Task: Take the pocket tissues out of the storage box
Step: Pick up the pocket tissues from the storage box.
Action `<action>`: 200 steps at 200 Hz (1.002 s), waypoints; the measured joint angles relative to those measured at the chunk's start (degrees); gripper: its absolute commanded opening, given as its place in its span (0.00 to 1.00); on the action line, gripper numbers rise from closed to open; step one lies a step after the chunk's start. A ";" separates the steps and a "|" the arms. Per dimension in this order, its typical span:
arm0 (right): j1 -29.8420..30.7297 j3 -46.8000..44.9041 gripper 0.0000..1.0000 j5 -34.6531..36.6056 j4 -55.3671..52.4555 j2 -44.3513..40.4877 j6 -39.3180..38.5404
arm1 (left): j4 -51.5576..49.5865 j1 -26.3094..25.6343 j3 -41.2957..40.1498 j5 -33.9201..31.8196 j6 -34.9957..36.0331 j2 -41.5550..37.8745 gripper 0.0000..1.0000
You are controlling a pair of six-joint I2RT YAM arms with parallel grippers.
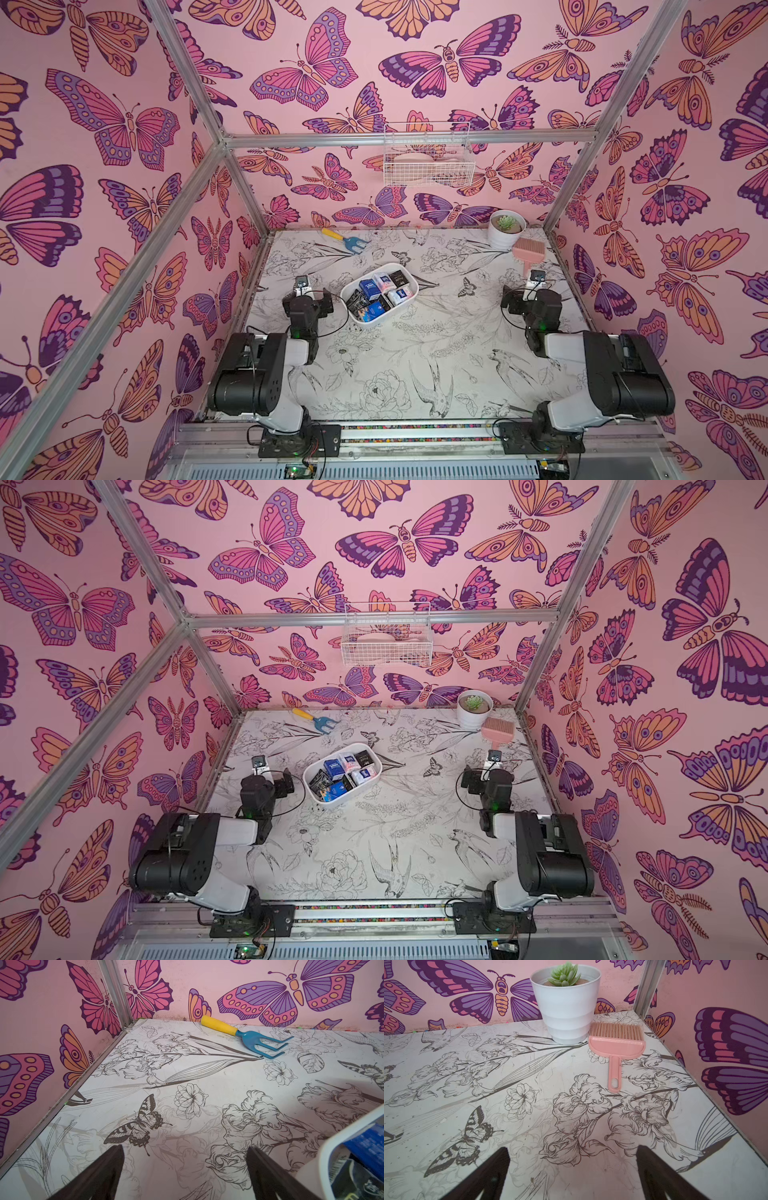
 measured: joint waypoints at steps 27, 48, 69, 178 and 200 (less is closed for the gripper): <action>0.00 -0.02 0.99 0.00 0.00 0.00 0.00 | 0.00 0.00 0.00 0.00 0.00 0.00 0.98; 0.00 -0.02 0.99 0.00 0.00 0.00 0.00 | 0.00 0.00 0.00 0.00 0.00 0.00 0.98; 0.00 -0.02 0.99 0.00 0.00 0.00 0.00 | 0.00 0.00 0.00 0.00 0.00 0.00 0.98; -0.22 1.20 0.97 0.26 -7.87 -4.13 0.87 | -6.16 -3.17 1.33 -5.42 1.40 -3.85 0.99; 0.35 6.10 0.99 0.90 -17.70 -8.57 2.27 | -15.45 -9.38 6.60 -11.58 3.91 -6.51 0.99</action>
